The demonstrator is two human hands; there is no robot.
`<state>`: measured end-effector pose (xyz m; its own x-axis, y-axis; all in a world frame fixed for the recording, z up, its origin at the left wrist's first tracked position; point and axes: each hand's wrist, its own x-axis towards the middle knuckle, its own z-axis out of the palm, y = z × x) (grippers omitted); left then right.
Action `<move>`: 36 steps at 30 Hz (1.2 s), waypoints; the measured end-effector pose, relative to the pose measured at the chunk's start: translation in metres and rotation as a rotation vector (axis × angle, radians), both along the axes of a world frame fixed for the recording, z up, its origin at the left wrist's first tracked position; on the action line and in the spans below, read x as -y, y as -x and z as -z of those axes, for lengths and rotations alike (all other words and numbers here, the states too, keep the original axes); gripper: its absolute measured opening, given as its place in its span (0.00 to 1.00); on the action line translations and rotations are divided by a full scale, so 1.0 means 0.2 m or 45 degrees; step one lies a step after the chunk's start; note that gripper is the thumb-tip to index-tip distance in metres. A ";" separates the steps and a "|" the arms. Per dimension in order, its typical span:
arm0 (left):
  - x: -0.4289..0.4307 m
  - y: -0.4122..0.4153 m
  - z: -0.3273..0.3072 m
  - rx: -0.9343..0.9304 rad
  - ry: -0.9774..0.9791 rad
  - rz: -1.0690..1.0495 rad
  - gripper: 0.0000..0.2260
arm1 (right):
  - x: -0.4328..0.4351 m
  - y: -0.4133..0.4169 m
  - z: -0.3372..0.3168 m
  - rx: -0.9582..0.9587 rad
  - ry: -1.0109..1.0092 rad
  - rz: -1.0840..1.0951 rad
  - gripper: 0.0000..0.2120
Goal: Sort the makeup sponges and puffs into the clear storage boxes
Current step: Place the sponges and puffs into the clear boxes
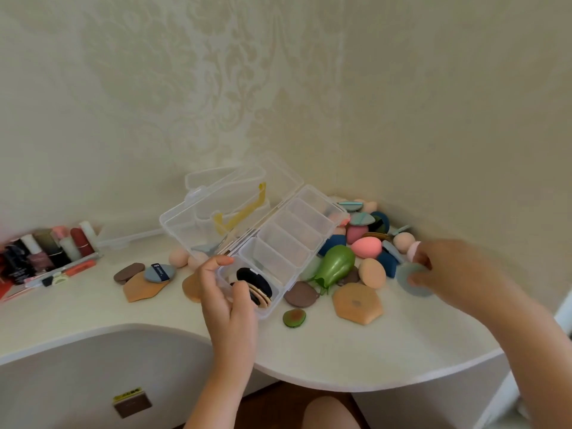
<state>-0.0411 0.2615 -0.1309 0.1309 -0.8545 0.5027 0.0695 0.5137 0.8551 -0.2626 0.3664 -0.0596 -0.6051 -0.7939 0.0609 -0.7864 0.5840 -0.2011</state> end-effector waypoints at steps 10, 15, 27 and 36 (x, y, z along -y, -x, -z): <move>0.07 -0.08 0.10 0.379 0.096 -0.126 0.13 | 0.25 -0.55 -0.05 0.158 0.779 -0.659 0.05; 0.08 -0.10 0.13 0.428 0.144 -0.171 0.13 | 0.43 -0.66 0.09 -0.087 0.664 -0.718 0.09; 0.11 -0.11 0.12 0.582 0.059 -0.211 0.18 | 0.51 -0.67 0.12 -0.335 0.253 -0.704 0.08; 0.08 -0.11 0.11 0.817 0.066 -0.519 0.18 | 0.46 -0.62 0.05 -0.143 0.023 -0.986 0.13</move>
